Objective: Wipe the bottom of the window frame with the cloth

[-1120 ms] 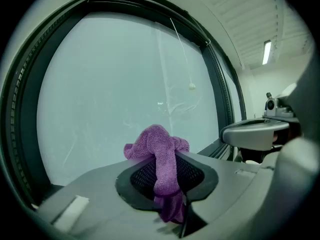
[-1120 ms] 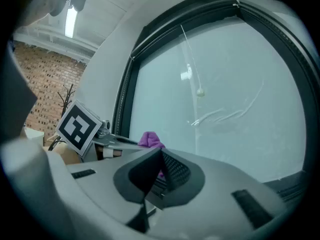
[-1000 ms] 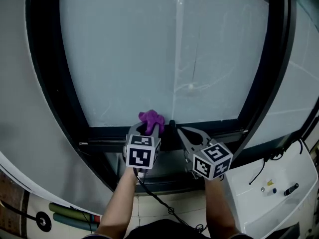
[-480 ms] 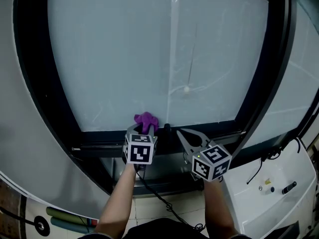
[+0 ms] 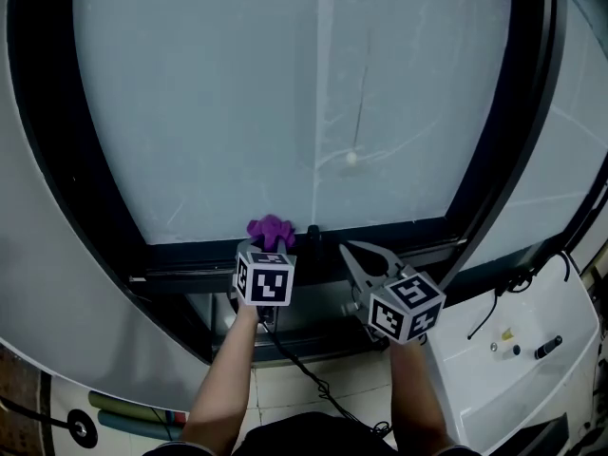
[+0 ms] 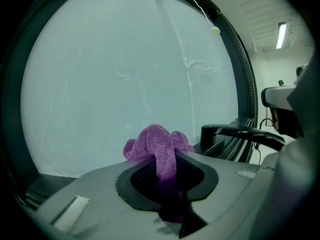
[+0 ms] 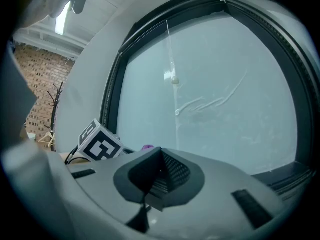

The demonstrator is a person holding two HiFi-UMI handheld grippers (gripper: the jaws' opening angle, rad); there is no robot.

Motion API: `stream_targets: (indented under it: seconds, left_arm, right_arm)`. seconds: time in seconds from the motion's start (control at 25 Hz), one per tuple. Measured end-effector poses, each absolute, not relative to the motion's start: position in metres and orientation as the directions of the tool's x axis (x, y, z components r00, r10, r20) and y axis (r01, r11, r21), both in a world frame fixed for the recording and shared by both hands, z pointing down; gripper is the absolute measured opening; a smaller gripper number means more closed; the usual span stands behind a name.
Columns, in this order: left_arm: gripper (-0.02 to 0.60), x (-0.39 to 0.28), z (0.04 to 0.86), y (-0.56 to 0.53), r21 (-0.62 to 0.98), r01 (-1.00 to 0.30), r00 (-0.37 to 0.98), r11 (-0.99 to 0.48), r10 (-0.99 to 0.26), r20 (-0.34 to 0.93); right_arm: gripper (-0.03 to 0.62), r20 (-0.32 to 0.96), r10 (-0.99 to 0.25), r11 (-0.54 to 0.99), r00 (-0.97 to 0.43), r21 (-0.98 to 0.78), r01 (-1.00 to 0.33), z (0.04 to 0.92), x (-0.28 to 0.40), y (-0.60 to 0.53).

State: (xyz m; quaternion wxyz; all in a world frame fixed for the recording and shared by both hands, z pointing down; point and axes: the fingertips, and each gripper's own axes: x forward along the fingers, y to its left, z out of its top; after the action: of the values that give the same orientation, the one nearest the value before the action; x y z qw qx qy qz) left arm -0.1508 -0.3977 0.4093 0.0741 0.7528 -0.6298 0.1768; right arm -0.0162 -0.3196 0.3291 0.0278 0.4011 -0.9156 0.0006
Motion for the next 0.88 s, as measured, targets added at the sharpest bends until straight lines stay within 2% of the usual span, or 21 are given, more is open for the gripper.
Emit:
stream_targets:
  seconds: [0.48, 0.88]
  left_arm:
    - [0.083, -0.167, 0.411, -0.393, -0.130, -0.973, 0.131, -0.189, -0.922, 0.365]
    - [0.083, -0.216, 0.412, -0.385, -0.134, -0.981, 0.083, -0.142, -0.925, 0.372]
  right_arm:
    - [0.015, 0.052, -0.733, 0.679, -0.678, 0.006, -0.734, 0.332, -0.023, -0.311]
    - [0.014, 0.035, -0.700, 0.714, -0.714, 0.006, -0.700, 0.324, -0.058, -0.309]
